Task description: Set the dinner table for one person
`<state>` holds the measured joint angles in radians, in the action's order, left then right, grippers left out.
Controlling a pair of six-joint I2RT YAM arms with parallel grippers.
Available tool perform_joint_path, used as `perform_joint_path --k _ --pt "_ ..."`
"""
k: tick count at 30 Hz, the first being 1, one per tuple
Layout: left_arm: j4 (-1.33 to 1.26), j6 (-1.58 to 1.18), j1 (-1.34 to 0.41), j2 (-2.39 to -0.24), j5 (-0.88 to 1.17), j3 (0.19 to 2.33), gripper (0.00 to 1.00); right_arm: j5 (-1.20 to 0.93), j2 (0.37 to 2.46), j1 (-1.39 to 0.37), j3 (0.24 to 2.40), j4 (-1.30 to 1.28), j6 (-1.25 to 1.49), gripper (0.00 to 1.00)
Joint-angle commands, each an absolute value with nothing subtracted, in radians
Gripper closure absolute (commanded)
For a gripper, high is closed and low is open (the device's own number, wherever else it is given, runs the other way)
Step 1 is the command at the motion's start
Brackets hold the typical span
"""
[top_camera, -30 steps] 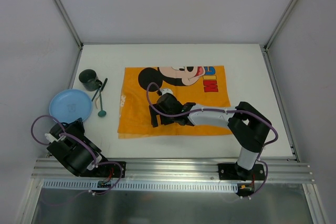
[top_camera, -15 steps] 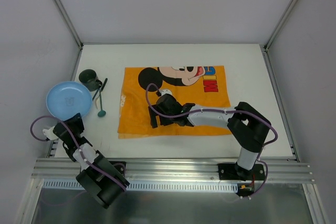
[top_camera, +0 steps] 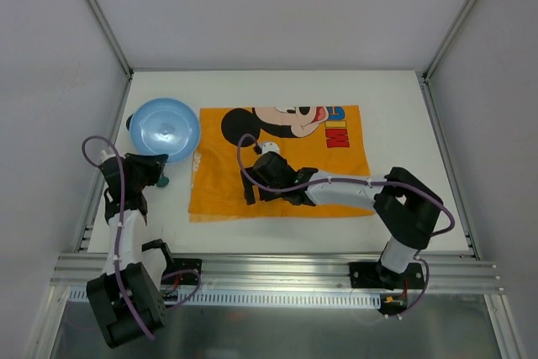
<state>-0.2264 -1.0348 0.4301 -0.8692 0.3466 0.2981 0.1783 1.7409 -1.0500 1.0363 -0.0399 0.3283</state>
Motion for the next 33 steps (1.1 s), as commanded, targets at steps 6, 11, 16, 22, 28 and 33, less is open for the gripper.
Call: perform_joint_path --k 6,11,16,22,28,33 --pt "0.027 -0.836 0.353 -0.810 0.495 0.546 1.00 0.305 1.502 -0.988 0.986 -0.072 0.275 0.01" --pt "0.031 -0.785 0.229 -0.920 0.528 0.603 1.00 0.342 1.396 -0.921 0.962 -0.115 0.258 0.01" --pt "0.029 -0.710 0.005 -1.187 0.560 0.699 1.00 0.380 1.273 -0.757 0.931 -0.181 0.268 0.00" --pt "0.011 -0.696 -0.208 -1.477 0.488 0.811 1.00 0.397 1.172 -0.620 0.965 -0.268 0.204 0.01" --pt "-0.051 -0.706 -0.319 -1.638 0.468 0.908 1.00 0.373 1.149 -0.600 0.930 -0.259 0.195 0.01" --pt "-0.080 -0.729 -0.385 -1.729 0.446 0.983 1.00 0.365 1.143 -0.598 0.887 -0.236 0.193 0.01"
